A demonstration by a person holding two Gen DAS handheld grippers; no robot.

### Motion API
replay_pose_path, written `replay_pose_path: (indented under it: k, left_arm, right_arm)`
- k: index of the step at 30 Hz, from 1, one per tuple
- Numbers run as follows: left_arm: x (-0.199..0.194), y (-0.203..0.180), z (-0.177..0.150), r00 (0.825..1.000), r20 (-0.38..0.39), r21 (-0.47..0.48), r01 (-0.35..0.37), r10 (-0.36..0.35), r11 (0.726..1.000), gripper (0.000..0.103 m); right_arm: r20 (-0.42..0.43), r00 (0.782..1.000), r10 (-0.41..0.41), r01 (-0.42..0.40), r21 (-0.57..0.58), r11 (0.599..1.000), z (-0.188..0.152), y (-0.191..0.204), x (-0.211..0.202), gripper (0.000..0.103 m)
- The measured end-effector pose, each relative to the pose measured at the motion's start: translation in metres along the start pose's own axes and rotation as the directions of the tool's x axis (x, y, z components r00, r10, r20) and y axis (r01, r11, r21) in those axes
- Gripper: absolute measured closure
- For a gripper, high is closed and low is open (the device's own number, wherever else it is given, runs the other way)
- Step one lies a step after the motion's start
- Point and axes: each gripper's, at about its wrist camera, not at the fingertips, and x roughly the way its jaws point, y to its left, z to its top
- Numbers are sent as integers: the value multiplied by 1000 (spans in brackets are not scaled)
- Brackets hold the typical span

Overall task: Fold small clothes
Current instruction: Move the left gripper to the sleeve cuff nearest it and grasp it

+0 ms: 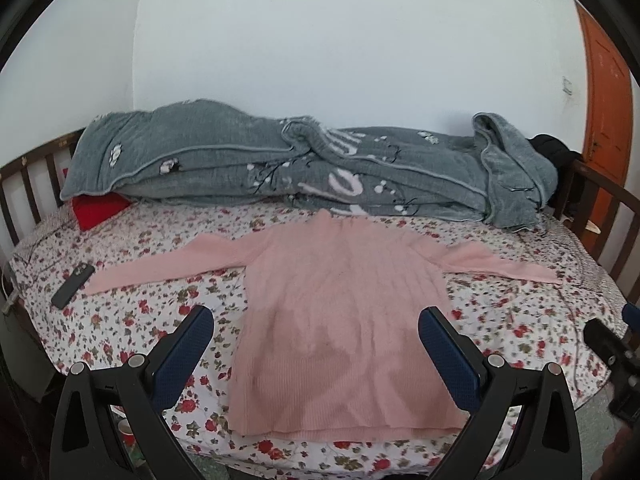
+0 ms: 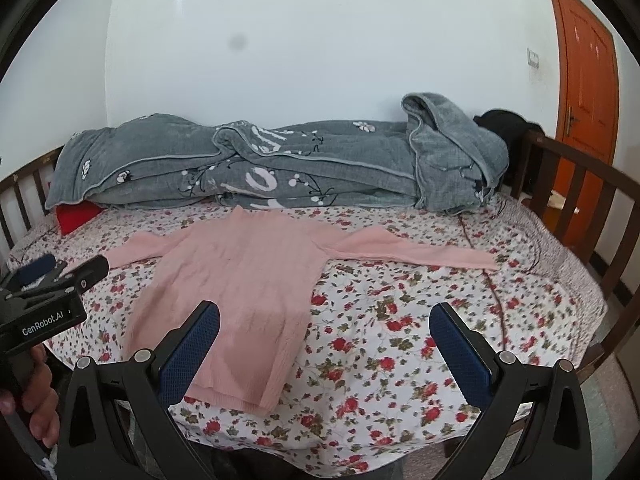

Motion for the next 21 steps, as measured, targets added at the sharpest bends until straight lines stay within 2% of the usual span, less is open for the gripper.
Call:
replay_pose_path:
  k: [3, 7, 11, 14, 18, 21]
  left_arm:
    - [26, 16, -7, 999, -28, -12, -25, 25, 1000, 0]
    - [74, 51, -23, 995, -77, -38, -65, 62, 997, 0]
    - [127, 104, -42, 983, -140, -132, -133, 114, 982, 2]
    - [156, 143, -50, 980, -174, -198, -132, 98, 971, 4]
    - [178, 195, -48, 977, -180, -260, -161, 116, 952, 4]
    - [195, 239, -41, 979, -176, -326, -154, 100, 933, 4]
  right_arm:
    - [-3, 1000, -5, 5, 17, 1000, 0, -2, 18, 0]
    - [-13, 998, -62, 63, 34, 997, -6, -8, 56, 0]
    - [-68, 993, -96, 100, 50, 994, -22, -14, 102, 0]
    - [-132, 987, -93, 102, 64, 993, -36, -16, 137, 0]
    - [-195, 975, -104, 113, 40, 993, -49, -8, 168, 0]
    - [-204, 972, -116, 120, 4, 993, -50, 5, 180, 0]
